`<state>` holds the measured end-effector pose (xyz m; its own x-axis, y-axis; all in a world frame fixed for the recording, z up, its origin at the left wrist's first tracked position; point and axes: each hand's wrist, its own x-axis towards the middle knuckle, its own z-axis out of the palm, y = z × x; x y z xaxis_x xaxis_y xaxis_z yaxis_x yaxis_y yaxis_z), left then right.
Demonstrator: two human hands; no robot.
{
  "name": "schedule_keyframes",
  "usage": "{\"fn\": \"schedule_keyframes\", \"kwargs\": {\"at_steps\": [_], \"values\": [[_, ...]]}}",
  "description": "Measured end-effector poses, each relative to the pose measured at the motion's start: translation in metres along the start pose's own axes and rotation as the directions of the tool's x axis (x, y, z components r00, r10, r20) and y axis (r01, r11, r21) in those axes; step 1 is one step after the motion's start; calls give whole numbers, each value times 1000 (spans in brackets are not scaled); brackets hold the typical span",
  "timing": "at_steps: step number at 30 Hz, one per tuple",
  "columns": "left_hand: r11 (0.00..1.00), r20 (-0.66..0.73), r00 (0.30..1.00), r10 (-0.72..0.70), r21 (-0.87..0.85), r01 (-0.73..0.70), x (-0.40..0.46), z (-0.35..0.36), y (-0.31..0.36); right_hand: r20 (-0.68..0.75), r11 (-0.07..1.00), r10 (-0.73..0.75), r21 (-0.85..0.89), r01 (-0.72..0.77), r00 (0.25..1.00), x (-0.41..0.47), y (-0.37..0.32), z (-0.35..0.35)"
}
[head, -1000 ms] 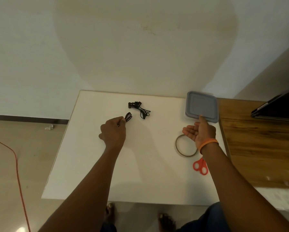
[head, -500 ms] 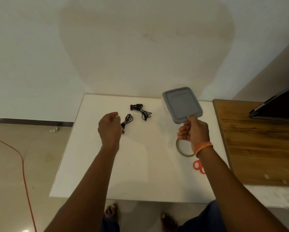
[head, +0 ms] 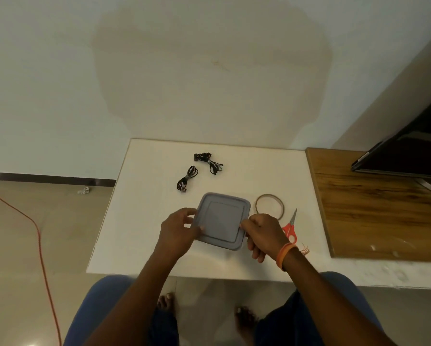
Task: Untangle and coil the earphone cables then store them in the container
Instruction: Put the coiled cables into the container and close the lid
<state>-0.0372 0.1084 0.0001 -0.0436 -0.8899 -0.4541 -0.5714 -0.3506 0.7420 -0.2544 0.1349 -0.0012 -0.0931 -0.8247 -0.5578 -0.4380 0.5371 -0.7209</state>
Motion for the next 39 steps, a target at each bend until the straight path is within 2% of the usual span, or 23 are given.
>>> {"fn": "schedule_keyframes", "kwargs": {"at_steps": [3, 5, 12, 14, 16, 18, 21, 24, 28, 32, 34, 37, 39], "values": [[994, 65, 997, -51, 95, 45, -1, 5, -8, 22, 996, 5, -90, -4, 1000, 6, 5, 4], [994, 99, 993, -71, 90, 62, -2, 5, -8, -3, 993, -2, -115, 1, 1000, 10, 6, 7], [994, 112, 989, -98, 59, 92, 3, 6, -12, -66, 997, 21, -69, -26, 998, 11, 10, 15], [978, 74, 994, -74, 201, 58, 2, 8, -13, -93, 999, 44, 19, -43, 995, 10, 11, 12], [905, 13, 992, 126, 409, -120, -5, 10, -7, -110, 989, 72, 135, -57, 991, 10, 11, 5], [804, 8, 939, 343, 515, -298, -14, 17, 4, -103, 974, 93, 214, -69, 990, 11, 13, -3], [684, 76, 890, 449, 612, -397, -26, 41, 22, -4, 927, 165, 341, -153, 986, 10, 18, -8], [534, 213, 858, 467, 705, -466, -31, 72, 23, 72, 877, 223, 420, -233, 972, 6, 23, 0], [353, 291, 870, 399, 827, -438, -29, 90, 14, 77, 843, 247, 475, -253, 966, 4, 31, 9], [197, 391, 830, 397, 847, -493, -30, 94, 10, 132, 804, 237, 529, -271, 962, 2, 36, 8], [159, 412, 803, 430, 841, -517, -31, 94, 7, 154, 785, 217, 560, -266, 964, -1, 37, 9], [119, 434, 811, 392, 850, -512, -31, 91, 6, 145, 775, 199, 582, -246, 969, -3, 41, 13], [100, 442, 794, 418, 846, -524, -30, 92, 7, 147, 758, 209, 601, -255, 967, -3, 44, 15]]}}
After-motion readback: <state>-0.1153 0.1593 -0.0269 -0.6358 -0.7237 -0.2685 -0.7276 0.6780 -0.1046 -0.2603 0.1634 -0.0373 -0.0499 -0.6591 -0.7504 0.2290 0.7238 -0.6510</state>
